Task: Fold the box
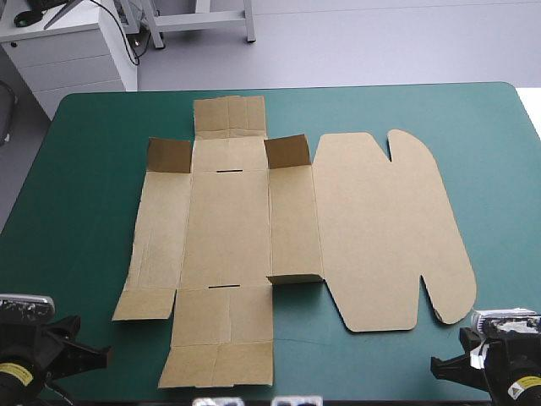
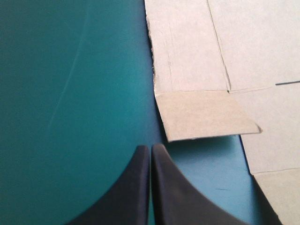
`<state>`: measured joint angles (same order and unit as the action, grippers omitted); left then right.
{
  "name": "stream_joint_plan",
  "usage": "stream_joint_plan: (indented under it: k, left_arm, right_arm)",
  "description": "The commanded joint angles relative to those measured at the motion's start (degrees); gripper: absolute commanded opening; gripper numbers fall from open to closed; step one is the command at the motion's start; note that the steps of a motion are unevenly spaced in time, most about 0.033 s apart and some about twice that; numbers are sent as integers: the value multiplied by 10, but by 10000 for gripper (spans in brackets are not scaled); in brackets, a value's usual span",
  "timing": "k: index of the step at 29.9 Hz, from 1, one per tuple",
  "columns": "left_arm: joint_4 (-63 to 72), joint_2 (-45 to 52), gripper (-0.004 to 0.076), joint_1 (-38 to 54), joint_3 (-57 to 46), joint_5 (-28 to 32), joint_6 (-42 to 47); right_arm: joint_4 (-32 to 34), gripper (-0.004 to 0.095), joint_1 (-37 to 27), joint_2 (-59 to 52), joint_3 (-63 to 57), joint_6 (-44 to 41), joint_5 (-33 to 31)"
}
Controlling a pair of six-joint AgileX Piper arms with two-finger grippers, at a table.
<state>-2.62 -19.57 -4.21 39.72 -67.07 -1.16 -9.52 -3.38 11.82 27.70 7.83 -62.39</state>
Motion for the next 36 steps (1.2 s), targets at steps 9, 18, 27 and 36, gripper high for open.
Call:
stream_joint_plan:
  k: [9, 18, 27, 36]
  left_arm:
    - [5, -207, -8, 1, 103, 67, 1]
    - [10, -327, -6, 1, 106, 169, 4]
    - [100, -425, 15, 106, 106, 206, -65]
    - [502, -535, 15, 385, 106, 50, -401]
  right_arm:
    - [0, -14, 1, 8, 17, 0, 37]
    - [2, -14, 1, 8, 14, 0, 39]
    - [19, -14, 1, 8, 14, 0, 40]
    - [46, -14, 1, 8, 14, 0, 42]
